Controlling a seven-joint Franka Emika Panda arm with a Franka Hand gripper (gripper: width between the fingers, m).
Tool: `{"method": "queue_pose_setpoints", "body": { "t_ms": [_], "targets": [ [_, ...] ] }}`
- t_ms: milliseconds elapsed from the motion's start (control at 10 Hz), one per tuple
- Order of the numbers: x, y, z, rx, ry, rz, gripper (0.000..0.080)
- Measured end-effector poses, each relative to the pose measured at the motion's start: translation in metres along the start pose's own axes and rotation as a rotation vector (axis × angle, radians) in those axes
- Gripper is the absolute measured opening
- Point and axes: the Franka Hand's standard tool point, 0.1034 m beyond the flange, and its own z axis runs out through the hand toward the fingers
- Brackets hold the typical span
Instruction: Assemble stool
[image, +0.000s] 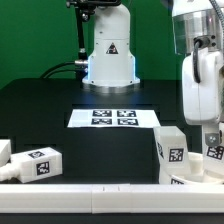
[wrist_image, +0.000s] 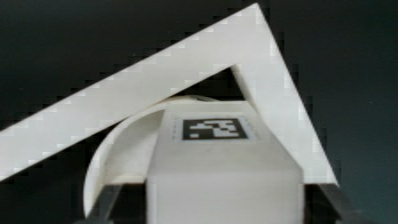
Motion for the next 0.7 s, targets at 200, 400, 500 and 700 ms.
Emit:
{"method": "queue_pose_setpoints", "body": {
  "t_ms": [200,400,500,700],
  "targets": [
    [-0.0055,0.0001,0.0008,0.068,-0.056,0.13,0.0334],
    [-0.0052,0.0016,0.001,0.063,-0.048,0.056,0.0334],
    [-0.0054,0.0024,0.0008,0.056,-0.047,0.02,0.0487],
    [-0.0068,0.002,-0.0075,0.036,-0.05,-0.134,0.0638]
  ]
}}
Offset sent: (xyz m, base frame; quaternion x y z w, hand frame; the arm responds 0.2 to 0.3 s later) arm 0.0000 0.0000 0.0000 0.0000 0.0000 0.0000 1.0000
